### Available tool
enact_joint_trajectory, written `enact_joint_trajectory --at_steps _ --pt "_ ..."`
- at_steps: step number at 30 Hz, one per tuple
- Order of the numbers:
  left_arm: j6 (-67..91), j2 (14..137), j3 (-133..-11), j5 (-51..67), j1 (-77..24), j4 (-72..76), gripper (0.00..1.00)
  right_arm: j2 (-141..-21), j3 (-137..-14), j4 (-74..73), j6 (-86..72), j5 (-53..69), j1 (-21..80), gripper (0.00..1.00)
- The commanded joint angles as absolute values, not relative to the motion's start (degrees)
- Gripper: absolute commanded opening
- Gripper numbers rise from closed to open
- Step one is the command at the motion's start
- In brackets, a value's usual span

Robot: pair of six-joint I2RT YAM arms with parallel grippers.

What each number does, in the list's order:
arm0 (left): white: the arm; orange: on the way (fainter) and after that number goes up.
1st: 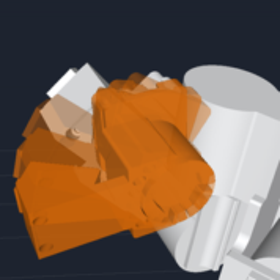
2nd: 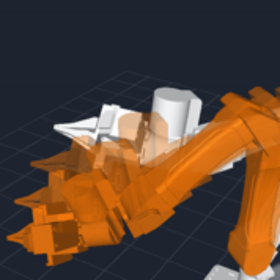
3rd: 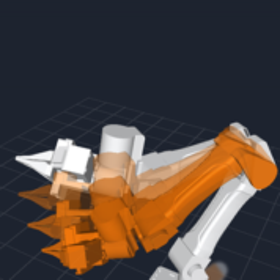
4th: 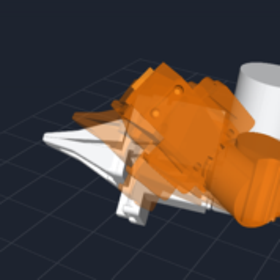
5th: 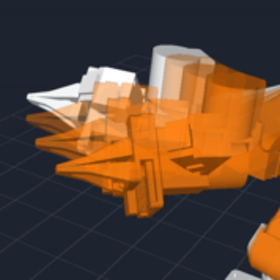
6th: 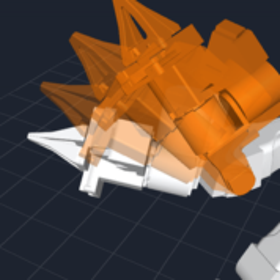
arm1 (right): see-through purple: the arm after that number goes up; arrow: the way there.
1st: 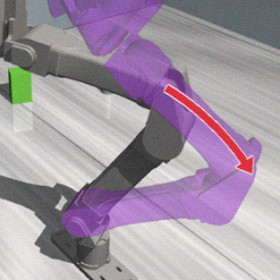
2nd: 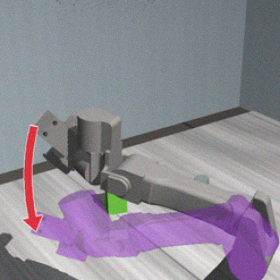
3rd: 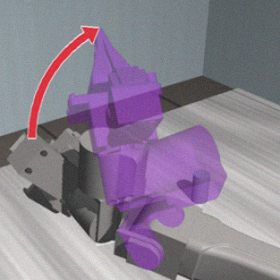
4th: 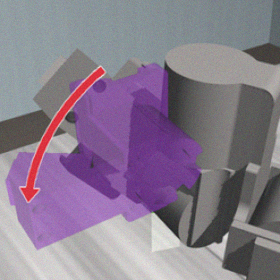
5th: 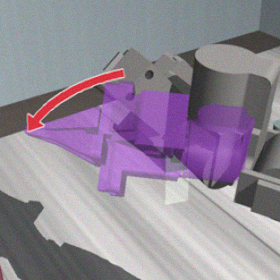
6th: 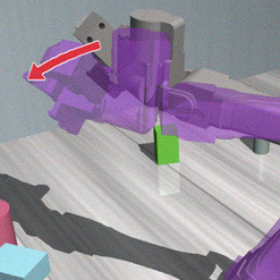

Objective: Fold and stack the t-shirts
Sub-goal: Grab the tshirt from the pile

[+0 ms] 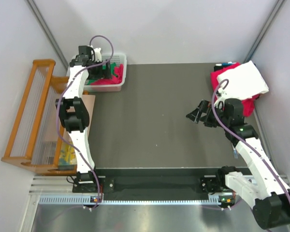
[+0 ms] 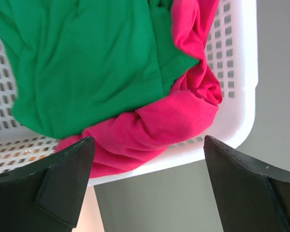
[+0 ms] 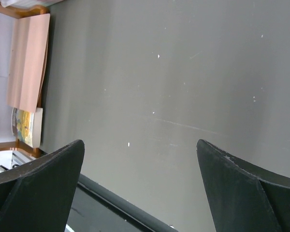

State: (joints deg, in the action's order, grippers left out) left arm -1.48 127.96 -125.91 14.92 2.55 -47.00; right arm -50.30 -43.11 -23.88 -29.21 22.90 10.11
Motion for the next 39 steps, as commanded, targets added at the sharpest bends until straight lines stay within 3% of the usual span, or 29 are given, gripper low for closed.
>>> enact_joint_trajectory --at_steps 1,8,10,11,17,20,25,33,39 --pt "-2.7 124.6 -121.1 13.2 0.5 -45.1 0.98 -50.9 -43.4 -21.4 -30.1 22.1 11.8 1.00" --pt "-3.6 123.6 -118.3 12.7 0.3 -43.6 0.86 -51.8 -44.4 -20.7 -30.5 21.9 12.7 1.00" --pt "-3.4 123.8 -118.4 12.5 0.3 -43.5 0.78 -51.8 -44.5 -20.7 -30.4 21.9 12.9 1.00" --pt "-3.4 123.9 -118.4 12.9 0.3 -43.6 0.64 -51.8 -44.3 -20.8 -30.4 21.7 13.0 1.00" --pt "-3.5 122.1 -117.3 13.8 0.2 -43.7 0.12 -51.4 -43.4 -20.4 -30.5 21.7 13.4 0.88" --pt "-3.8 120.8 -116.5 13.9 0.2 -43.8 0.00 -51.6 -43.4 -20.1 -30.5 21.9 13.6 0.84" --pt "-3.8 118.0 -116.7 14.8 0.2 -44.5 0.00 -52.0 -43.1 -19.2 -30.6 21.9 14.2 0.84" --pt "-1.5 110.8 -132.0 19.1 -1.7 -48.4 0.00 -52.9 -42.0 -18.0 -30.5 21.6 15.6 0.83" --pt "-0.3 102.4 -132.6 22.3 -2.1 -47.3 0.04 -52.6 -40.3 -17.8 -30.1 20.8 16.2 0.83"
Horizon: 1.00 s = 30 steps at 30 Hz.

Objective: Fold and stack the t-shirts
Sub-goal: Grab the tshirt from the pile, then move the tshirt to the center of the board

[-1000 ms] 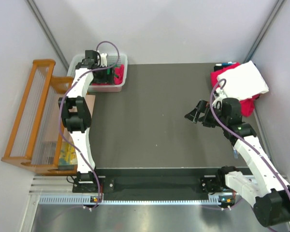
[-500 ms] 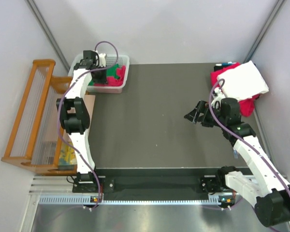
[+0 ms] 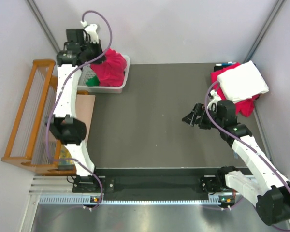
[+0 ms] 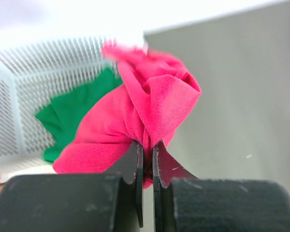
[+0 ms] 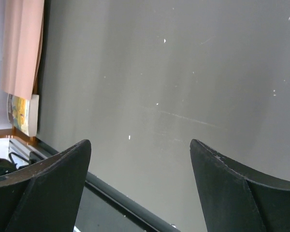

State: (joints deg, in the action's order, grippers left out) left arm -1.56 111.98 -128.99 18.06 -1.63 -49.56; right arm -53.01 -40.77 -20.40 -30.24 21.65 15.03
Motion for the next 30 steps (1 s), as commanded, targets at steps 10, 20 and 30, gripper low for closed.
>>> enact_joint_trajectory --at_steps 10,20,30 --pt "-2.3 99.9 -131.4 22.9 -2.5 -50.6 0.00 -50.8 -40.8 -19.2 -29.9 20.3 16.4 0.83" --pt "-10.5 88.3 -124.3 25.8 -20.4 -60.1 0.00 -49.7 -42.1 -20.7 -29.3 19.4 16.4 0.82" --pt "-10.7 86.6 -110.4 20.8 -33.8 -59.9 0.00 -48.3 -43.6 -22.1 -29.3 18.4 16.4 0.82"
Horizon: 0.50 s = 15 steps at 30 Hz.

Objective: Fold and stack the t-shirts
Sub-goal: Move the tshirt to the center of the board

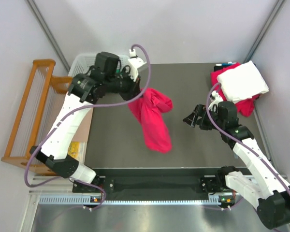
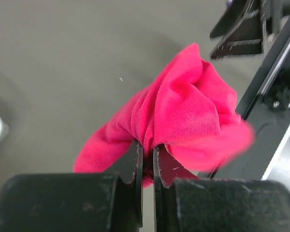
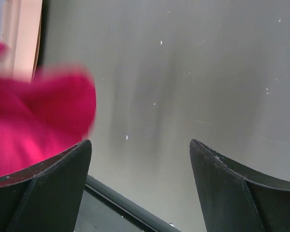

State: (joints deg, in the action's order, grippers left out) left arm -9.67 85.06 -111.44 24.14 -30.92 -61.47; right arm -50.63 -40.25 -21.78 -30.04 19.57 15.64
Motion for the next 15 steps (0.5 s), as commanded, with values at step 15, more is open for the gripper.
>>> enact_joint_trajectory --at_steps 15 --pt "-8.0 102.7 -126.5 16.2 -40.7 -58.6 0.00 -45.4 -45.3 -25.5 -28.0 14.6 16.4 0.81"
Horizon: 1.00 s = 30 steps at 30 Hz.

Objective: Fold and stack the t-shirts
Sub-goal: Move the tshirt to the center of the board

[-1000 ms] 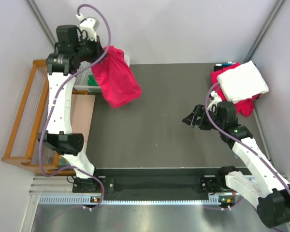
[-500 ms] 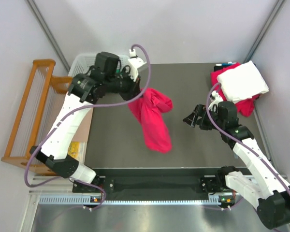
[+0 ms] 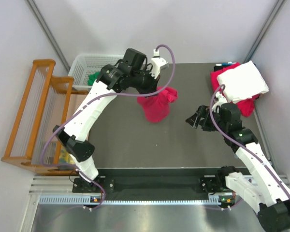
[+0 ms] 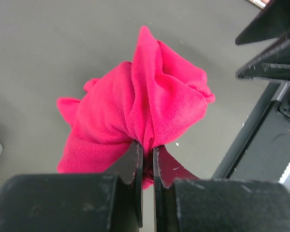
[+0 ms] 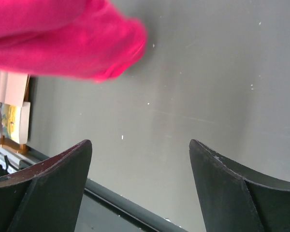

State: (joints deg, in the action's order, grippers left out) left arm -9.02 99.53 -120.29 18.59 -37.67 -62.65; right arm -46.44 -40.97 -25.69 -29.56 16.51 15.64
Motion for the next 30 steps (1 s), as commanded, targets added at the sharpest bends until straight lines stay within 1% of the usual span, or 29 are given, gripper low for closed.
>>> enact_joint_trajectory --at_steps 1,5,9,12,14,18,19,21,22,23,24,25,27,28,30 --pt "-7.9 105.3 -129.7 15.6 -41.5 -58.4 0.00 -45.4 -45.5 -25.7 -28.0 14.6 16.4 0.81" --pt "-8.8 111.7 -137.4 10.9 -47.8 -57.9 0.00 -45.1 -46.2 -25.7 -28.1 14.4 16.4 0.81" --pt "-8.8 116.6 -142.0 9.2 -49.9 -57.6 0.00 -44.1 -46.1 -26.2 -28.3 14.1 16.3 0.81" --pt "-8.6 116.5 -140.8 6.3 -49.7 -56.9 0.00 -43.4 -45.6 -26.4 -28.3 14.0 16.4 0.81" --pt "-8.5 115.6 -137.7 6.4 -49.7 -56.8 0.00 -43.8 -45.4 -26.1 -28.3 14.0 16.4 0.80" --pt "-9.9 109.4 -131.5 11.2 -49.8 -59.8 0.00 -45.1 -45.3 -25.1 -28.2 14.9 16.5 0.80" --pt "-11.0 108.0 -127.7 13.6 -49.8 -60.8 0.00 -45.3 -45.2 -24.9 -28.2 14.9 16.4 0.80" --pt "-14.2 103.7 -123.1 16.2 -49.7 -65.5 0.16 -46.2 -45.5 -24.4 -28.0 15.2 16.4 0.80" --pt "-15.4 102.3 -118.4 18.1 -49.7 -67.5 0.27 -46.6 -45.7 -24.3 -28.0 15.2 16.4 0.80" --pt "-17.6 101.1 -116.2 21.2 -49.7 -69.9 0.42 -47.0 -45.7 -24.3 -27.7 15.1 16.4 0.80" --pt "-18.0 98.5 -114.0 22.1 -49.7 -72.8 0.48 -47.4 -46.1 -24.3 -27.4 15.0 16.5 0.80" --pt "-18.7 97.2 -110.0 23.3 -49.4 -74.3 0.49 -47.6 -46.2 -24.3 -27.2 14.9 16.3 0.80" --pt "-18.8 92.8 -106.7 26.5 -48.3 -75.2 0.43 -48.8 -46.8 -24.3 -26.9 14.8 16.4 0.80" --pt "-18.4 91.2 -103.6 27.8 -46.2 -74.3 0.40 -49.2 -46.8 -24.3 -26.7 14.8 16.3 0.80" --pt "-18.2 87.1 -100.6 30.5 -43.6 -73.9 0.38 -50.4 -47.2 -24.1 -26.3 14.8 16.3 0.80"
